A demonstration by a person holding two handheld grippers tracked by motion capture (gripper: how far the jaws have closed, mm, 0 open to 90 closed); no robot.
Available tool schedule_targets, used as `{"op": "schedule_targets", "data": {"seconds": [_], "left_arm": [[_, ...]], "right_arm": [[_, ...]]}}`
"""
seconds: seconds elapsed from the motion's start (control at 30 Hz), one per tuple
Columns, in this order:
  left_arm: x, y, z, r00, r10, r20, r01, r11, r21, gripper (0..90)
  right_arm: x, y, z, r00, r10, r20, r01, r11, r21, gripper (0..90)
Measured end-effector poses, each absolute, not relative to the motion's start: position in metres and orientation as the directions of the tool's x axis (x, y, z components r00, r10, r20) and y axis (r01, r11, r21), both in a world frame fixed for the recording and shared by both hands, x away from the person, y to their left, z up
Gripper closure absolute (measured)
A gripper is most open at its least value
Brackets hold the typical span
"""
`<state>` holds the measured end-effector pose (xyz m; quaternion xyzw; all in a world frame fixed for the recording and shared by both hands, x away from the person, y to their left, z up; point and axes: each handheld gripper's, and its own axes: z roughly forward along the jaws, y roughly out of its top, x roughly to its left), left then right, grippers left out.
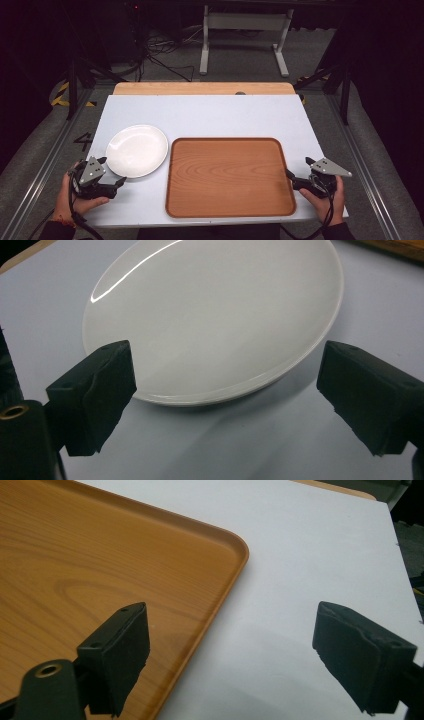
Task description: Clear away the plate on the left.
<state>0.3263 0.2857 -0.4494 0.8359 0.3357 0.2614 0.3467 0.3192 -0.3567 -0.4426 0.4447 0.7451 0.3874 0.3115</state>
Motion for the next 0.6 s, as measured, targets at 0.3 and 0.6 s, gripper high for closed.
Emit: {"op": "schedule_targets", "data": {"seconds": [0.3, 0.6], "left_arm": [[0.324, 0.279, -0.455, 0.679, 0.696, 0.232, 0.376, -0.601, 0.705, 12.1], [0.322, 0.270, -0.459, 0.698, 0.657, 0.285, 0.364, -0.669, 0.648, 17.9]], "right_arm": [[0.320, -0.354, -0.441, -0.416, 0.901, -0.124, 0.419, 0.311, 0.853, 15.7], [0.325, -0.349, -0.442, -0.438, 0.890, -0.127, 0.422, 0.328, 0.846, 15.6]]}}
